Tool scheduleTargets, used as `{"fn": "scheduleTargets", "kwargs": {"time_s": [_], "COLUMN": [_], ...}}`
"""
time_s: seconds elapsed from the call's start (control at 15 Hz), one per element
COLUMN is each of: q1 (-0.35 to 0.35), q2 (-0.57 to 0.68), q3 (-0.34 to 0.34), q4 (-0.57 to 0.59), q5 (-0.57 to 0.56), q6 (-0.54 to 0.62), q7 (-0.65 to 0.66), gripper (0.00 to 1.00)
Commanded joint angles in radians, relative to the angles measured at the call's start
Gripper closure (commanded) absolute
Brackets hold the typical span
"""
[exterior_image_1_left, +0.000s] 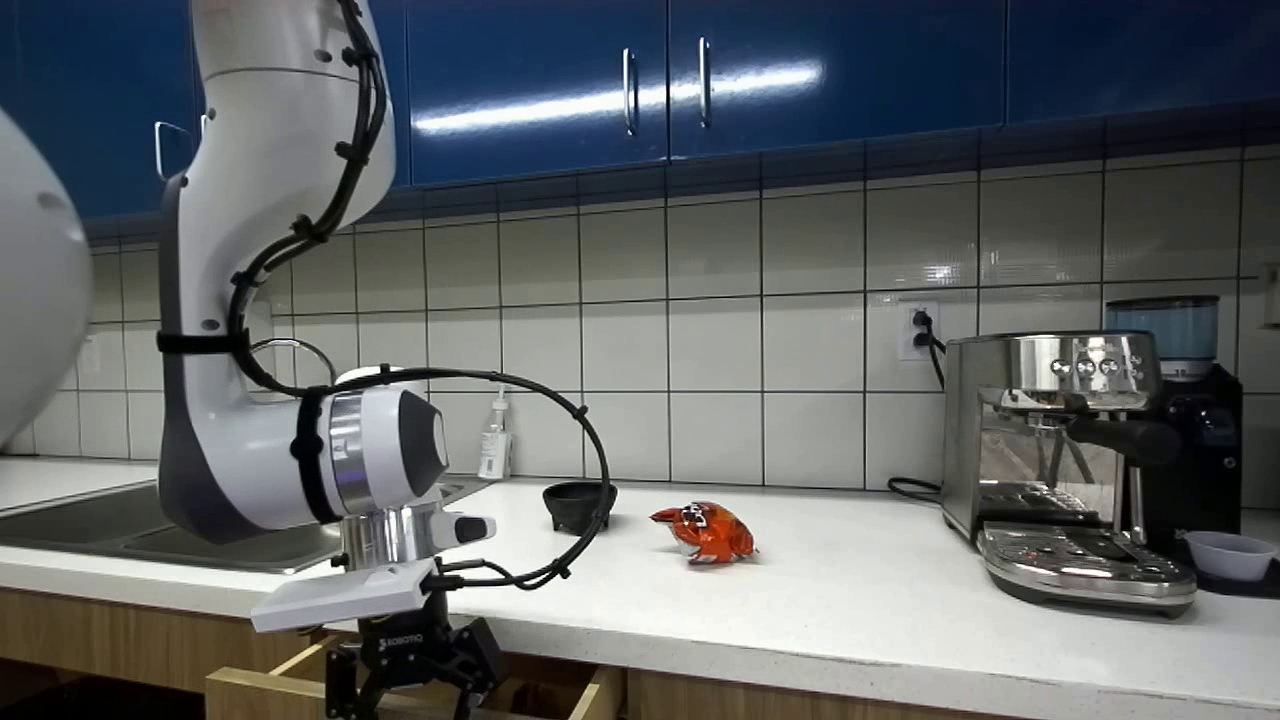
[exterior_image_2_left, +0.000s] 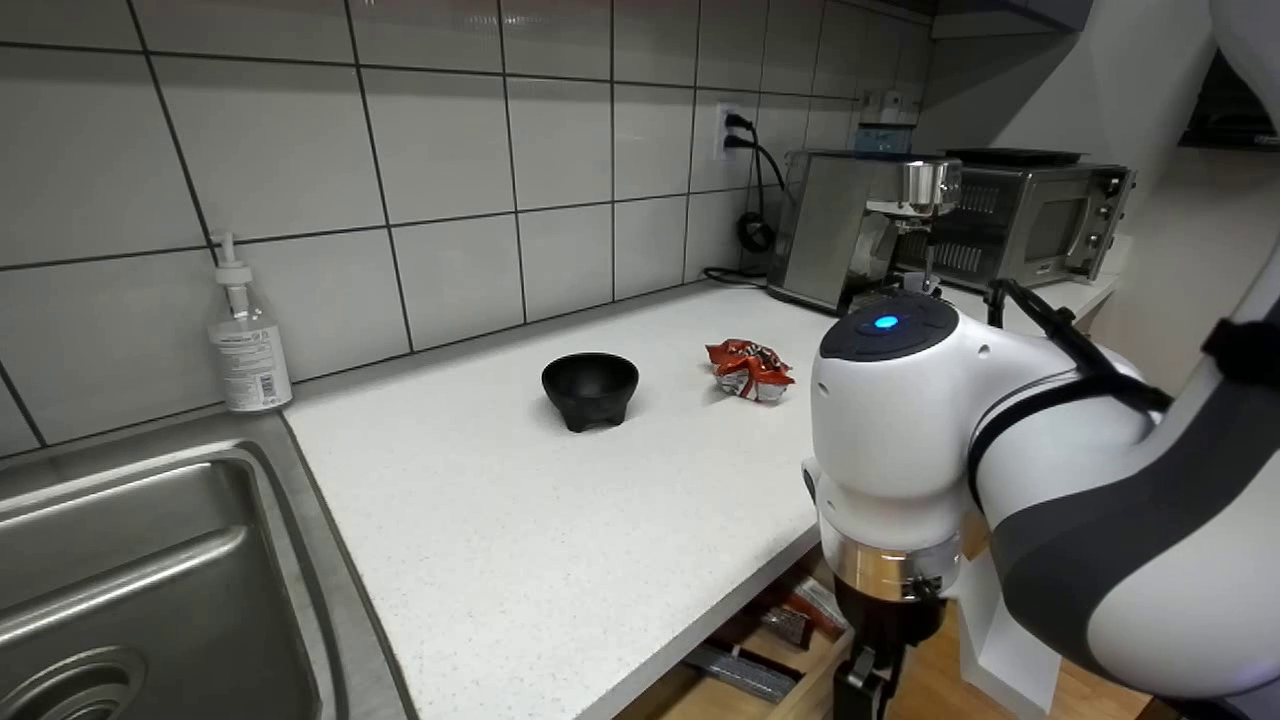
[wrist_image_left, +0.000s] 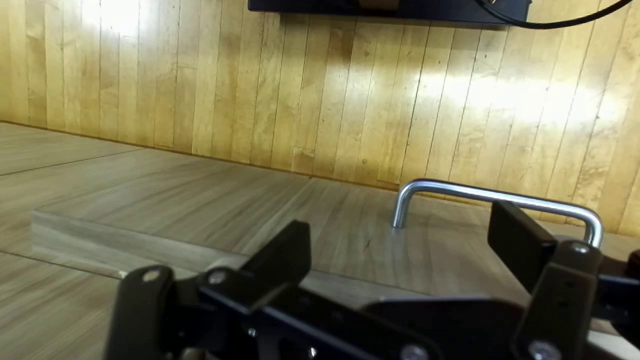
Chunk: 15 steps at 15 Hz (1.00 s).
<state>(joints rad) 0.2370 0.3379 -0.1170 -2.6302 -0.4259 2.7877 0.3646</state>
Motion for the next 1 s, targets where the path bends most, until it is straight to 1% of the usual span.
{"fn": "scheduleTargets", "kwargs": {"time_s": [0.0, 0.07, 0.2, 0.33, 0.47, 0.6, 0.67, 0.73, 0.8, 0.87, 0.93], "q1": [0.036, 0.021, 0.017, -0.004, -0.032, -0.035, -0.03, -0.007, -0.01, 0.012, 0.02], "q2": [0.023, 0.017, -0.008, -0.033, -0.057, -0.077, -0.081, -0.084, -0.083, -0.081, -0.076], "q3": [-0.029, -0.012, 0.007, 0.048, 0.113, 0.149, 0.154, 0.134, 0.137, 0.109, 0.097], "q4": [0.022, 0.012, -0.012, -0.043, -0.087, -0.118, -0.128, -0.136, -0.14, -0.136, -0.134], "q5": [-0.036, -0.011, 0.005, 0.051, 0.13, 0.197, 0.214, 0.201, 0.208, 0.18, 0.169], "q6": [0.049, 0.05, 0.027, 0.016, 0.016, 0.008, 0.013, 0.043, 0.054, 0.061, 0.076], "q7": [-0.009, -0.037, -0.062, -0.11, -0.171, -0.192, -0.191, -0.159, -0.163, -0.136, -0.126], "gripper": [0.0, 0.0, 0.0, 0.0, 0.0, 0.0, 0.0, 0.0, 0.0, 0.0, 0.0]}}
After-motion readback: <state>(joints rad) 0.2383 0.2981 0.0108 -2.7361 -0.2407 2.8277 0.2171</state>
